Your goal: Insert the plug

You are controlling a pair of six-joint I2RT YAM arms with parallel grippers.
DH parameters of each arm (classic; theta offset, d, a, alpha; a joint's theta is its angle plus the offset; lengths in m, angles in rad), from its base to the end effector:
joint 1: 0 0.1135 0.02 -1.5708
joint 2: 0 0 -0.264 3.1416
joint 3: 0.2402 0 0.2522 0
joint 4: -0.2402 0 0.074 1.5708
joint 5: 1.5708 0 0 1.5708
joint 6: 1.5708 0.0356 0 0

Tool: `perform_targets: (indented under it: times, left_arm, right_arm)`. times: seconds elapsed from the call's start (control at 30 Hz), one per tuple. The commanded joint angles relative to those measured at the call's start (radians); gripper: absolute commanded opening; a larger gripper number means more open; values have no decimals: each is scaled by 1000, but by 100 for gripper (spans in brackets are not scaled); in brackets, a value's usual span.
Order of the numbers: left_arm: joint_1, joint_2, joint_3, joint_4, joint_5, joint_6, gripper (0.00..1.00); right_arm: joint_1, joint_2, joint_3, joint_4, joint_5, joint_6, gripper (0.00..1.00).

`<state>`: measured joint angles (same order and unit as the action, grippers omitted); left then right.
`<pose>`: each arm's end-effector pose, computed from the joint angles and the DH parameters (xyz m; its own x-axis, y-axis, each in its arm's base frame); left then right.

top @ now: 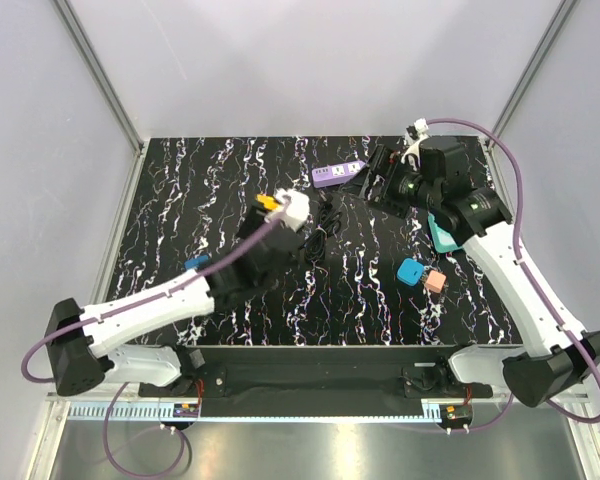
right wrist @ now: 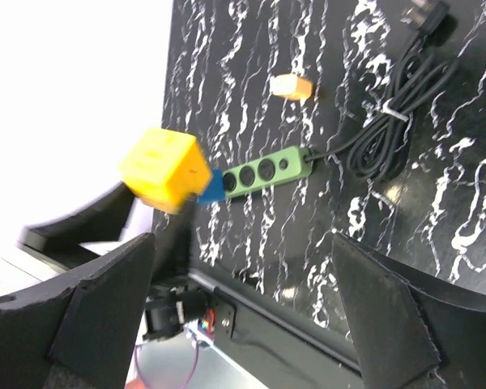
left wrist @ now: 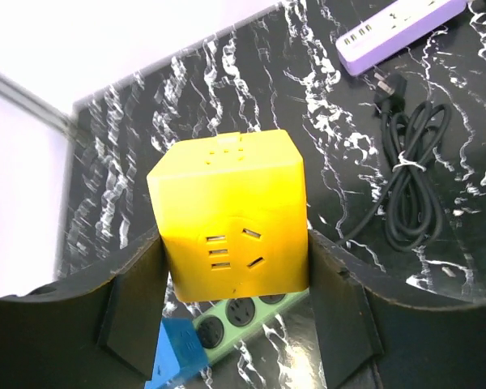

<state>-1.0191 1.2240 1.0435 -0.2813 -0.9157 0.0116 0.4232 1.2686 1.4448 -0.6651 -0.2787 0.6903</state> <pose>0.1643 -0.2132 0.3342 -0.2318 0.3902 -0.8911 0.1495 0.9195 0.3637 0.2400 0.1188 0.4167 -0.7226 0.3460 -0.5985 -0.2025 0.7218 0.6618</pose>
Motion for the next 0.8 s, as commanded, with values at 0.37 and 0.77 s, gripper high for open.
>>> perform_targets:
  times: [0.37,0.77]
  left_arm:
    - [-345,343,-223,1947,-324,1629,0]
    - [-407,417,-94,1947,-262,1657,0]
  right_arm:
    - [-4,-127,-9,-5,-209,-66,100]
    - [-4,-129,-27,7,-251,-121,100]
